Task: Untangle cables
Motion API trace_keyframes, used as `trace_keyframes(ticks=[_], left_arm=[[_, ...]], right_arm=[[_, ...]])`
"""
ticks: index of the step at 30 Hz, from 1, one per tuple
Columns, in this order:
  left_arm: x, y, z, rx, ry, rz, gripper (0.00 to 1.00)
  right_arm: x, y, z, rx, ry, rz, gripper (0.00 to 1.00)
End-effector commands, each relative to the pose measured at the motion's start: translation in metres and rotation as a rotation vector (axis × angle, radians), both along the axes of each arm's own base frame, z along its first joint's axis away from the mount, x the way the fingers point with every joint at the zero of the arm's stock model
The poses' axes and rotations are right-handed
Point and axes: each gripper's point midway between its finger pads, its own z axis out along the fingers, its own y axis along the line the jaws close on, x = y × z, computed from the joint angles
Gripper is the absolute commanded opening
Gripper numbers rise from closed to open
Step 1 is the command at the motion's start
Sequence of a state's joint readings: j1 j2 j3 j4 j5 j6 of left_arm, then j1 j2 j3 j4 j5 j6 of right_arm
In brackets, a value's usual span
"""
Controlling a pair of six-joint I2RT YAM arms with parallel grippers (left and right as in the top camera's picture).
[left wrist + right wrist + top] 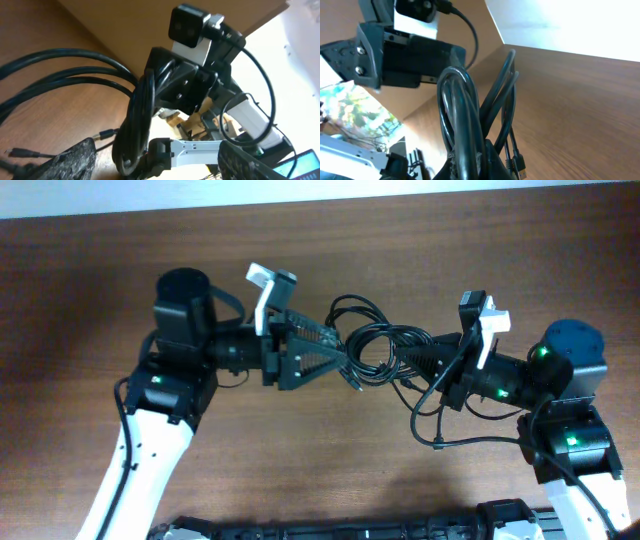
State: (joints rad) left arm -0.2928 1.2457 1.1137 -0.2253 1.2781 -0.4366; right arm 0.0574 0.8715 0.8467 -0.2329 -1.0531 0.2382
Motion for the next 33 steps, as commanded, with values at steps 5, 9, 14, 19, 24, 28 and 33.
trace_keyframes(ticks=[5, 9, 14, 19, 24, 28, 33], left_arm=[[0.006, -0.024, -0.005, 0.067, -0.091, 0.093, 0.82], [0.009, -0.028, -0.007, 0.083, -0.097, 0.122, 0.88], [0.007, -0.032, -0.008, 0.088, -0.099, 0.12, 0.88], [0.001, -0.041, -0.008, 0.091, -0.11, 0.105, 0.72], [0.0, -0.041, -0.008, 0.09, -0.11, 0.101, 0.07], [0.0, -0.041, -0.008, 0.09, -0.11, 0.101, 0.0], [0.021, -0.036, -0.014, 0.135, -0.124, 0.225, 0.0]], right_arm=[[-0.008, 0.003, 0.008, 0.028, 0.003, 0.043, 0.04], [-0.011, 0.004, 0.01, 0.031, -0.004, 0.057, 0.04], [-0.013, 0.005, 0.012, 0.035, -0.012, 0.075, 0.04], [-0.015, 0.006, 0.014, 0.039, -0.025, 0.091, 0.04], [-0.015, 0.006, 0.014, 0.039, -0.025, 0.091, 0.04], [-0.015, 0.006, 0.014, 0.038, -0.025, 0.088, 0.04], [-0.012, 0.004, 0.011, 0.033, -0.014, 0.069, 0.6]])
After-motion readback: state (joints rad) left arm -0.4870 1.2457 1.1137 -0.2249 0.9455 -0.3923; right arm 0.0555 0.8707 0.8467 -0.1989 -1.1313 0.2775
